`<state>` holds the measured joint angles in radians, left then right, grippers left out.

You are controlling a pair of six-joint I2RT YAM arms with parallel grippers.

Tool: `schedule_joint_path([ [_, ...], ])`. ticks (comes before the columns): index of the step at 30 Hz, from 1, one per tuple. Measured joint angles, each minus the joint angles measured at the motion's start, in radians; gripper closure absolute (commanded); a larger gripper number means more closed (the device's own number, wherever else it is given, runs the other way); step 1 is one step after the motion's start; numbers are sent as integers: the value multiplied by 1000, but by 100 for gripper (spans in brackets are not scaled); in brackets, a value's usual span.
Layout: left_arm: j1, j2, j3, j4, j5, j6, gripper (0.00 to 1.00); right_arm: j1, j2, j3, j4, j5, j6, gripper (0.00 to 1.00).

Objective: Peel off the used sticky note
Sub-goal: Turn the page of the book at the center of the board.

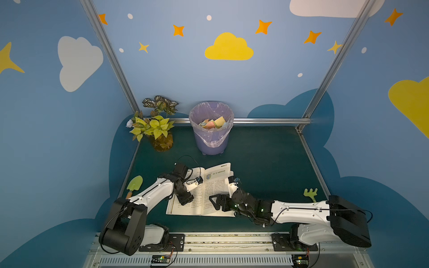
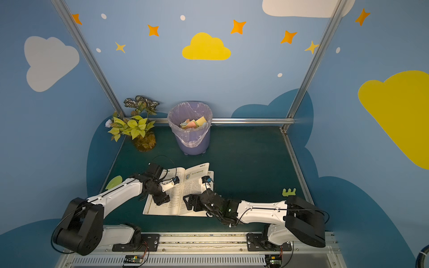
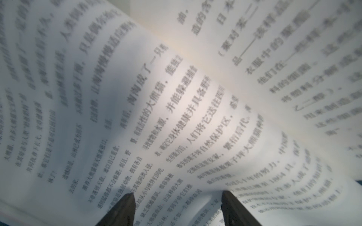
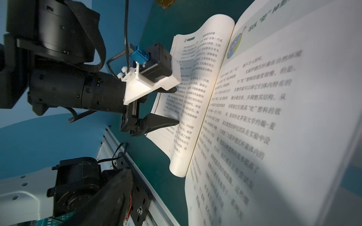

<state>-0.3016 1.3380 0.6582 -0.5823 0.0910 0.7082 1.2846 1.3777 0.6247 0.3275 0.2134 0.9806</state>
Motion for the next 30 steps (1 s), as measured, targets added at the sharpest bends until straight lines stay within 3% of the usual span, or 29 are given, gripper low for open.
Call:
schedule_joint_path([
  [11, 35, -70, 0, -16, 50, 2, 27, 26, 91, 146, -42, -17, -40, 11],
  [25, 255, -120, 24, -91, 204, 58, 27, 68, 271, 412, -188, -22, -118, 10],
  [30, 371, -128, 81, -144, 293, 97, 27, 82, 327, 501, -233, -24, -141, 9],
])
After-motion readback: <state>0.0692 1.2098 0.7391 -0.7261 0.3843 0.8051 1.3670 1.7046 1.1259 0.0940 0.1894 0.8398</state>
